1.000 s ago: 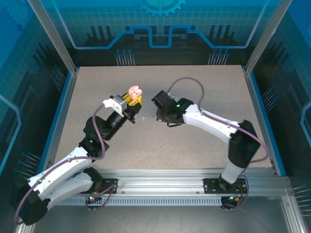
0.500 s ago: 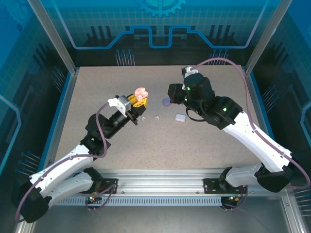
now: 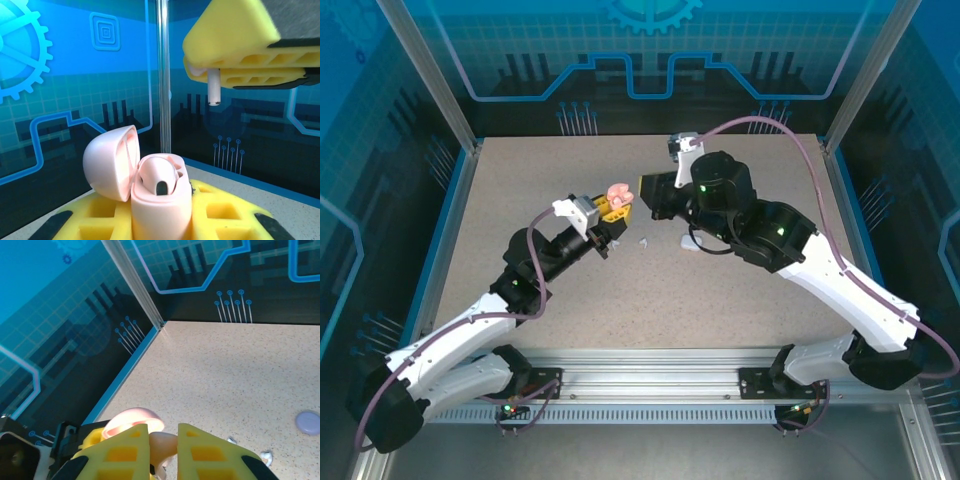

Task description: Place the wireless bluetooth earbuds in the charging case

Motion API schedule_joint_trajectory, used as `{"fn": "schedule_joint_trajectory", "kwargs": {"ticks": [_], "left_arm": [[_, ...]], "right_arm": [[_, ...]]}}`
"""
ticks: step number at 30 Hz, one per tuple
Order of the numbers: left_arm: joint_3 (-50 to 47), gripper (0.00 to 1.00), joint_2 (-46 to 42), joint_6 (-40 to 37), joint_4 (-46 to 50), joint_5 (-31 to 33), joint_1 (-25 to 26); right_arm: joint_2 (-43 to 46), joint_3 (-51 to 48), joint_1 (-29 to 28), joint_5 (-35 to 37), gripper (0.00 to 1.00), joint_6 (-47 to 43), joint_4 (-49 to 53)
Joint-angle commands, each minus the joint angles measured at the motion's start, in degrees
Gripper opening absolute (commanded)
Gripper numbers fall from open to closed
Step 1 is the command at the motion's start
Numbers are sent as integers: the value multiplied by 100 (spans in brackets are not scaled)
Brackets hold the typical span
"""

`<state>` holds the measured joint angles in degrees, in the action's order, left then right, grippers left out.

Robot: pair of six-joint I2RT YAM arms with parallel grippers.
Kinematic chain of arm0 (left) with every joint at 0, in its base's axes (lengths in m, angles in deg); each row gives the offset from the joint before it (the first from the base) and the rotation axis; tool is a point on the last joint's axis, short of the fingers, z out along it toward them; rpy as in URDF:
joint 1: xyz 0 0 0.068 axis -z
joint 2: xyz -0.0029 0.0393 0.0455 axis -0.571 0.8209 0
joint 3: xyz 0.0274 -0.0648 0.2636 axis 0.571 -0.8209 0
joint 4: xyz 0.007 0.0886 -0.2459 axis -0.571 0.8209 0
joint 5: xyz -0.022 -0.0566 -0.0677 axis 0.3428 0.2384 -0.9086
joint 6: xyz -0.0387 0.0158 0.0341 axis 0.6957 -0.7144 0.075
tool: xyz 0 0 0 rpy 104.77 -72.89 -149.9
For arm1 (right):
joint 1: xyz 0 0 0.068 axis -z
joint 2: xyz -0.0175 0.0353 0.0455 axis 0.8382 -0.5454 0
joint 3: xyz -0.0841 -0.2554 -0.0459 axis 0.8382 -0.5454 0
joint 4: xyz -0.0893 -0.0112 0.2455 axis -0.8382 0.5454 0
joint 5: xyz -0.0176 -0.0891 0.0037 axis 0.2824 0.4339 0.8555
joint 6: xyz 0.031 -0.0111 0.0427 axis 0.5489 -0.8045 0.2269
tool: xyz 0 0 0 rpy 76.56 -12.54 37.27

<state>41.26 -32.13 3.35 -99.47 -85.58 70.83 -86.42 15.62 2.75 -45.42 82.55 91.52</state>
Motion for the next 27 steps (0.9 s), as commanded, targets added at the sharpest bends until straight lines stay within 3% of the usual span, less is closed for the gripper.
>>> {"fn": "schedule_joint_trajectory", "kwargs": {"ticks": [1, 27], "left_arm": [[203, 0, 20, 123, -61, -144, -15], [221, 0, -67, 118, -35, -127, 7]], "right_arm": [[-123, 197, -151, -86, 14, -223, -164], [-537, 195, -170, -128, 13, -216, -48]]}}
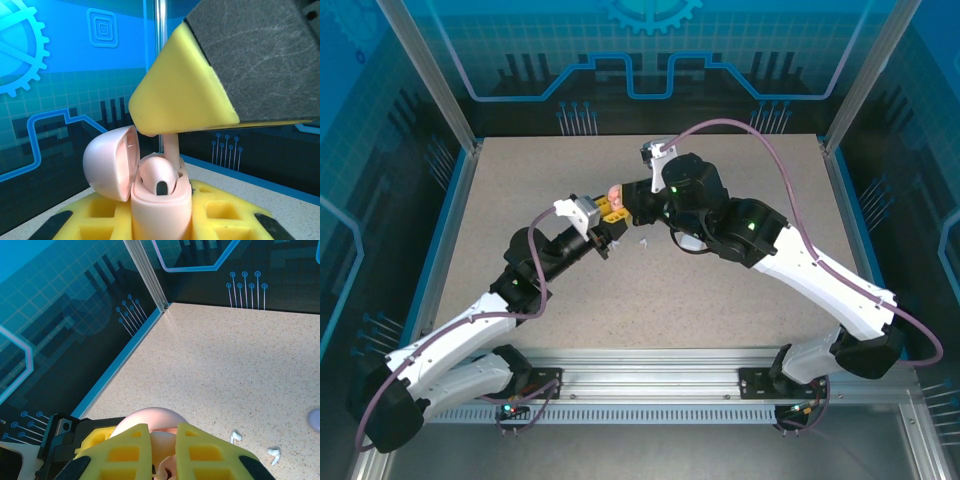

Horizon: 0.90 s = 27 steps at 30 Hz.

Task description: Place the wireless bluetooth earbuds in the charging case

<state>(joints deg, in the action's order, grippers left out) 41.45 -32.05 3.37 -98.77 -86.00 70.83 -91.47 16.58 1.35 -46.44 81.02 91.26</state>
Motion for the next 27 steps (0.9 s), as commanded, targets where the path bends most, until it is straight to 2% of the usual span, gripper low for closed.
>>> {"fn": "schedule_joint_trajectory", "kwargs": {"ticks": [1, 14, 16, 18, 20, 27], "left_arm": [[209, 0, -75, 115, -95, -86, 10], [233, 0, -76, 87, -95, -33, 11], [238, 0, -73, 78, -88, -33, 11], [237, 0, -63, 78, -79, -42, 11], [242, 0, -67, 79, -67, -42, 11], [253, 0, -58, 89, 11, -68, 10]], "right_arm": [[-40, 82, -31, -25, 13, -63, -17], [30, -220, -39, -147, 14, -19, 32], [50, -251, -48, -166, 20, -9, 21], [65, -234, -45, -83, 31, 16, 58], [115, -184, -35, 44, 39, 12, 55], [539, 139, 239, 95, 57, -48, -58]]}}
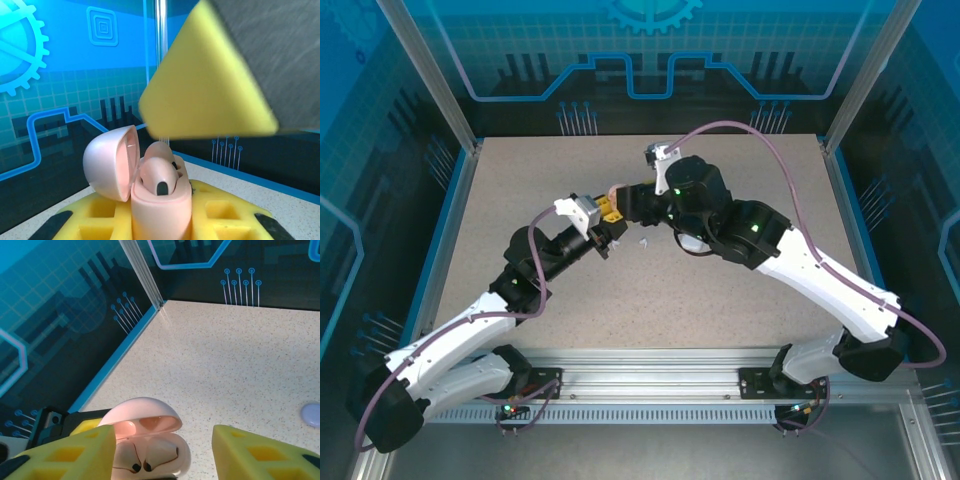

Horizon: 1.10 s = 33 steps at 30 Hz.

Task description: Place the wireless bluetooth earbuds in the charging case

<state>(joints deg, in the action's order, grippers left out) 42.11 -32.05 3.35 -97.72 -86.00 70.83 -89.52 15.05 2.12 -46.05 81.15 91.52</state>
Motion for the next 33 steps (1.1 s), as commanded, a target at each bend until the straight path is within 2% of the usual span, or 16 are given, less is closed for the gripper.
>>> {"fn": "schedule_joint_trajectory", "kwargs": {"ticks": [1, 4, 11, 16, 20, 26, 33], "left_arm": [[182, 0, -52, 100, -72, -76, 20], [174, 0, -45, 132, -4, -149, 20], [250, 0, 45, 338, 266, -516, 65], [322, 0, 220, 466, 283, -659, 173], [374, 0, 327, 458, 311, -662, 262], [388, 0, 438, 492, 226, -573, 301], [452, 0, 580, 493, 157, -339, 298]], "right_arm": [[355, 390, 227, 20, 58, -57, -6], [267, 658, 525, -162, 59, -76, 309], [-554, 1335, 1344, -1219, 59, -112, 931], [-1538, 2148, 1477, -1589, 56, -325, 1586], [-1981, 2432, 1466, -1805, 48, -416, 1825], [-1807, 2095, 1340, -1901, 39, -453, 1839], [-831, 871, 1182, -1812, 35, -287, 1613]]}}
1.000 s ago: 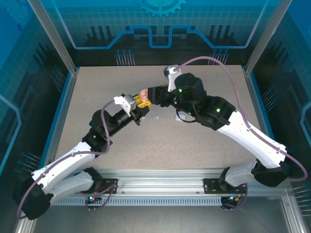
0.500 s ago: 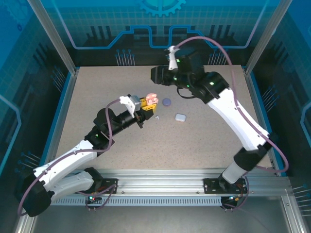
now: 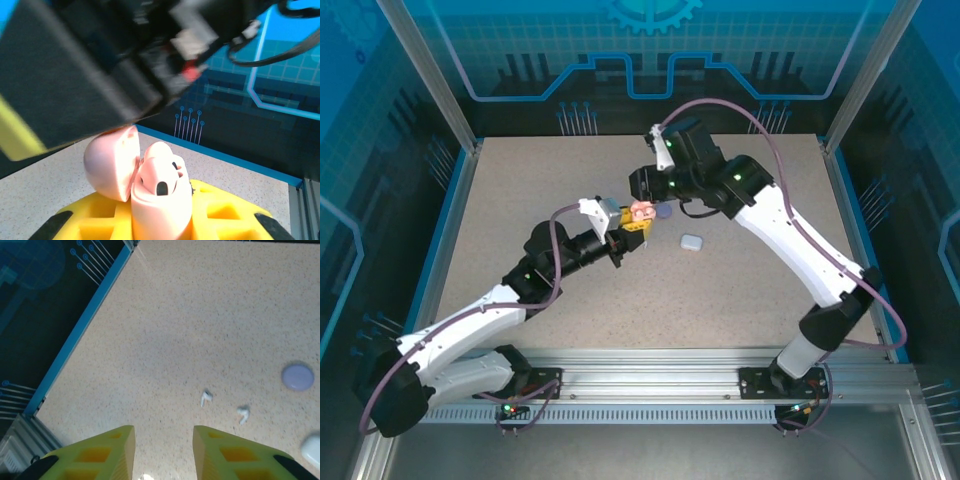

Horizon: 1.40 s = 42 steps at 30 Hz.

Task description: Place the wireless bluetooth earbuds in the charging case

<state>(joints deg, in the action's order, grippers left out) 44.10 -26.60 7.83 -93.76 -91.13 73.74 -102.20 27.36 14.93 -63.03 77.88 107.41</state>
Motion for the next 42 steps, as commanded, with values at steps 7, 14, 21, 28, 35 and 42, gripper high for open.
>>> {"fn": "schedule_joint_trajectory", "kwargs": {"ticks": [7, 14, 21, 28, 35, 42], "left_arm": [[333, 0, 175, 93, -232, 298, 9], [436, 0, 537, 532, 42, 819, -85], [1232, 0, 1885, 1633, 1072, 645, -875], [2639, 0, 3713, 2308, 2090, -200, -1430], [3757, 0, 5200, 2648, 2920, -721, -1638], [4226, 0, 6056, 2890, 3324, -1129, -1929]], "right_arm": [[1054, -934, -35, 73, 34, 269, -230], [1558, -1376, 434, 680, 45, 725, -438], [2133, -2966, 1012, 1097, 48, 1155, -689], [2169, -4151, 1238, 1199, 51, 1385, -928], [1767, -4446, 1302, 1254, 54, 1531, -991], [1200, -4373, 1310, 1219, 54, 1561, -1017]]}}
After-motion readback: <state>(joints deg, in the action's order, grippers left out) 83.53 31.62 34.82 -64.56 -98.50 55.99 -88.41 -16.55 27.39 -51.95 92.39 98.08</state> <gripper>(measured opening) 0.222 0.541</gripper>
